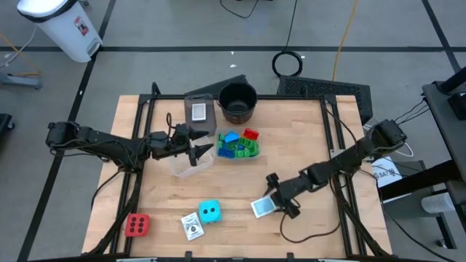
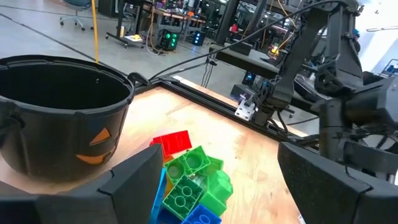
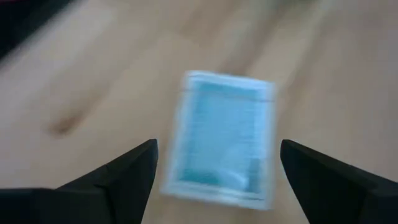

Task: Pick & Place Toys
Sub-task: Put the blue card box into the black bin

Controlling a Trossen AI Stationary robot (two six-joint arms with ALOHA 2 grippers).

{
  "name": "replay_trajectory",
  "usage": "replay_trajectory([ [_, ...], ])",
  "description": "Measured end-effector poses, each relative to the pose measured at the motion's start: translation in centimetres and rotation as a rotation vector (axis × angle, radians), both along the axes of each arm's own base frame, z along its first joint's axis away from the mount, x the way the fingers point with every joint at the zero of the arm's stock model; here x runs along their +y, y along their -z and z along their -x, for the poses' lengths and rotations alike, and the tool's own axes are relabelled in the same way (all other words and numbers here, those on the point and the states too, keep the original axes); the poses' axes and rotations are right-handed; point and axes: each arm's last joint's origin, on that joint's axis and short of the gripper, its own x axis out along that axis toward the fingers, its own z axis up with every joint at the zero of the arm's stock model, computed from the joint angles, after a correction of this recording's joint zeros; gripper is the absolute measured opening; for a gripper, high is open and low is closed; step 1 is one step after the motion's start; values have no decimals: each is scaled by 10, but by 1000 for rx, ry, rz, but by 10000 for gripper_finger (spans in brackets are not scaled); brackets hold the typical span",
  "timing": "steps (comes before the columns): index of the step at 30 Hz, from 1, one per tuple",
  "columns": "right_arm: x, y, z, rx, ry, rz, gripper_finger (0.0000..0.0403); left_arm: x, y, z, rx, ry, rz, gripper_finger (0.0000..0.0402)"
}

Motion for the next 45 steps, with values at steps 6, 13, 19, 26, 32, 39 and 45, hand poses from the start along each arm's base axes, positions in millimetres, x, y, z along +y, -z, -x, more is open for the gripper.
replay_trajectory([
  [6,7,7,-3,-57,186,103,333,0,0,0,-4,0,10,324],
  [13,6,15,-1,-15,247,108,349,0,0,0,-3,-1,10,324],
  [19,8,15,-1,9,245,27,350,0,1,0,4,0,11,324],
  [26,10,16,1,69,339,-53,350,0,1,0,12,0,13,324],
  [32,21,17,9,91,312,-55,350,0,1,0,10,-1,14,324],
  [39,25,26,9,84,298,-31,350,1,1,0,9,-30,12,324],
  [45,22,43,6,95,246,-81,350,2,1,1,8,-55,11,324],
])
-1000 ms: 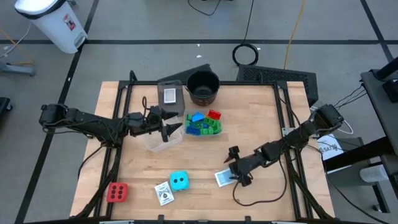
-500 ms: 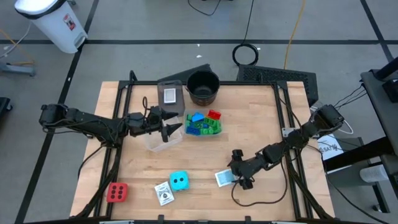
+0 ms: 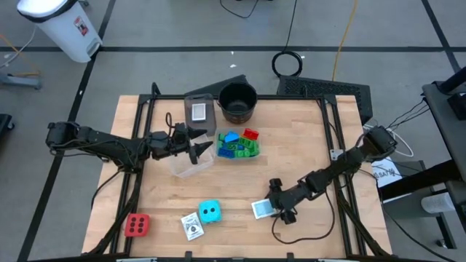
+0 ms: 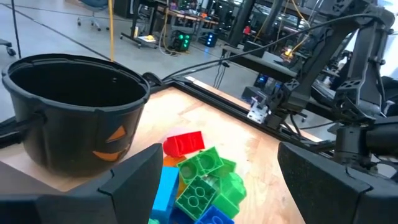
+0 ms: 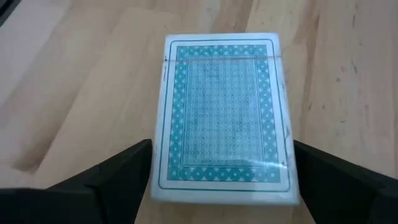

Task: Pick & Place Toys
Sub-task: Put the blue card box into the black bin

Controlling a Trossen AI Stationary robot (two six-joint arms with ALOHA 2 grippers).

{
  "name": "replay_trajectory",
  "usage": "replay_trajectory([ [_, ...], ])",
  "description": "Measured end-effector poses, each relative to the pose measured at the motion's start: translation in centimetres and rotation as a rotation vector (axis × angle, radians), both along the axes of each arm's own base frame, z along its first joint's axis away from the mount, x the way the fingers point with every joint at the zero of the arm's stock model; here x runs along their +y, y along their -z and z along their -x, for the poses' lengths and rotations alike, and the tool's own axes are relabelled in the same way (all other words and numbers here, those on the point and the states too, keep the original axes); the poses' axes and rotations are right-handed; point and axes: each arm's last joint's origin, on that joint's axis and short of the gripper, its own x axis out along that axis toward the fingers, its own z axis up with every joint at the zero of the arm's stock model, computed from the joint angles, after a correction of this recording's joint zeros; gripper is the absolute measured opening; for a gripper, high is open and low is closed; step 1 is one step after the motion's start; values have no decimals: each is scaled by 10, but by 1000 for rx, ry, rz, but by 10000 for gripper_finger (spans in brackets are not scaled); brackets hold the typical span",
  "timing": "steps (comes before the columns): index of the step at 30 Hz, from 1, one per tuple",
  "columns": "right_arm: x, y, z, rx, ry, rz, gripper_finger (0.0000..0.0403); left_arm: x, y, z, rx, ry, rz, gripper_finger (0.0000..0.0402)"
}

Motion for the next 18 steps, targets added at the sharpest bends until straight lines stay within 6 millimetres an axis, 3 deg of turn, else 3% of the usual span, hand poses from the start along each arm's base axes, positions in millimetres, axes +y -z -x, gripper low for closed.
replay_trajectory([
  [4,-6,2,-1,-16,-25,67,338,0,-1,0,-8,1,5,324],
  [10,-6,2,-1,-33,-35,108,279,-1,-2,0,-57,1,94,324],
  [18,-6,-19,2,-154,-54,201,279,-1,5,-5,-52,15,183,324],
])
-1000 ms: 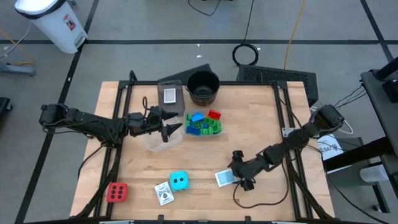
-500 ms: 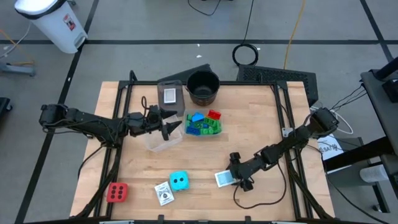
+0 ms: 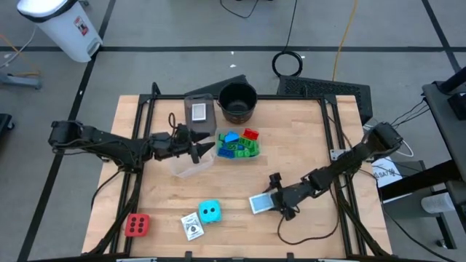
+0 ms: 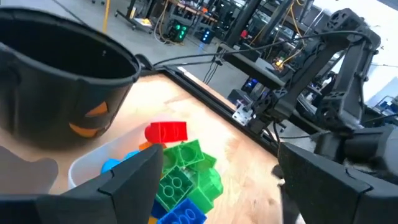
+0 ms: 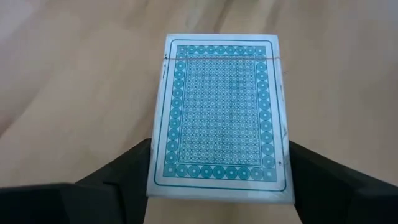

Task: Pick & Place Toys
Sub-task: Put the blue card box into the black bin

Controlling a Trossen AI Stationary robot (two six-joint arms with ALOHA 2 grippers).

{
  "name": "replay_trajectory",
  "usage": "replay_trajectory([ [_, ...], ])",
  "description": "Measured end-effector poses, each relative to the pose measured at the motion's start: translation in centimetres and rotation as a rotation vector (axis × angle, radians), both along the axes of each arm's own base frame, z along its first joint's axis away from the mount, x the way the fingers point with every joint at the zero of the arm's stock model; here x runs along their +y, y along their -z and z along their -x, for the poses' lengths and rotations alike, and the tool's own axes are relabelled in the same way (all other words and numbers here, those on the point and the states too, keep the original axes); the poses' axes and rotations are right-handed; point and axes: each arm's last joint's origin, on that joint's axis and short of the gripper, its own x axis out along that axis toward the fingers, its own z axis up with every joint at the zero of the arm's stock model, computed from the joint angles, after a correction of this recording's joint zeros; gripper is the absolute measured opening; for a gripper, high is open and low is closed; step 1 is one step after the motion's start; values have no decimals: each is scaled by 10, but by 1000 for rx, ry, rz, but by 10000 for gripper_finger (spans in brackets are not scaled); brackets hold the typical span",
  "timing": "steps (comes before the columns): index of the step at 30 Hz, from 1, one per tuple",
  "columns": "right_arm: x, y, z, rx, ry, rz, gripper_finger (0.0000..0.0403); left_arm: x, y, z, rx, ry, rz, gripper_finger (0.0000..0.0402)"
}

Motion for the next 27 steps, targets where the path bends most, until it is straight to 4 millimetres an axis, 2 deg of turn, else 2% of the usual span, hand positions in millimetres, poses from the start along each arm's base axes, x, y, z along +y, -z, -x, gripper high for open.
replay_trajectory([
  [4,-4,-23,3,-138,16,163,279,0,9,-11,-33,11,47,324],
  [8,-13,-45,6,-276,111,424,279,-4,8,-30,-82,109,-6,324],
  [12,-22,-64,9,-348,235,703,279,-13,2,-59,-37,170,-75,324],
  [15,-29,-75,11,-354,304,840,279,-22,-5,-86,28,204,-159,324],
  [22,-39,-77,7,-334,363,902,279,-39,-21,-138,100,256,-231,324],
  [27,-37,-77,7,-346,361,894,279,-42,-19,-162,151,263,-230,324],
])
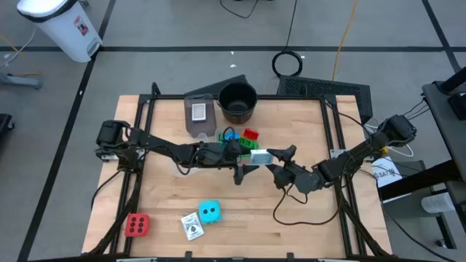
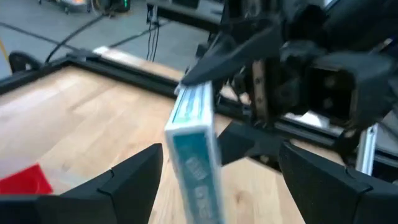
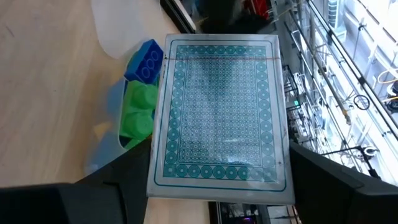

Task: Pick & Place Toys
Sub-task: Put the blue card box into the black bin

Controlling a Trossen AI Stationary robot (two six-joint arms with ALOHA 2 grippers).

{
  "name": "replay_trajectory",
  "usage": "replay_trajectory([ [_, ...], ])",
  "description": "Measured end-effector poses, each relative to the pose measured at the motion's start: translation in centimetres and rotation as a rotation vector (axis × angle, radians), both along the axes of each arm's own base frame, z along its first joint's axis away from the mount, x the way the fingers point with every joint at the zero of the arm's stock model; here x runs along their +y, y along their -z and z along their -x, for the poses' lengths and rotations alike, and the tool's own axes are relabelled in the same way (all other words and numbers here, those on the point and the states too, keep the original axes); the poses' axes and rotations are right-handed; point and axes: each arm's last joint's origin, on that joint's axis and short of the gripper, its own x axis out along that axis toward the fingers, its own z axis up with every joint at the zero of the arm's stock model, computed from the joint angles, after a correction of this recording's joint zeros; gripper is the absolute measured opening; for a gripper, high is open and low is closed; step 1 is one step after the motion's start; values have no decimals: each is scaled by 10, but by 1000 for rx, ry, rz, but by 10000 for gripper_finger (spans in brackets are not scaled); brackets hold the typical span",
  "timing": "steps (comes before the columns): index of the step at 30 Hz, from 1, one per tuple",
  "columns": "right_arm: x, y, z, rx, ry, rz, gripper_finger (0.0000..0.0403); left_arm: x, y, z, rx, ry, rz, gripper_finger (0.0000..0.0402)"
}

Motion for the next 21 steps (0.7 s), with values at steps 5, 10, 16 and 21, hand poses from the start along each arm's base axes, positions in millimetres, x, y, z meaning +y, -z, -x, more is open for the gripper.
replay_trajectory([
  [5,1,-2,0,-18,-6,-11,279,0,4,-8,18,11,-4,306],
  [10,1,-2,-1,-30,-7,-25,282,0,-1,-6,6,28,-18,203],
  [16,2,-1,-1,-32,-56,-67,288,5,2,-6,38,-4,48,66],
  [21,0,-1,-4,-115,-51,-238,306,10,0,-3,57,-37,26,66],
])
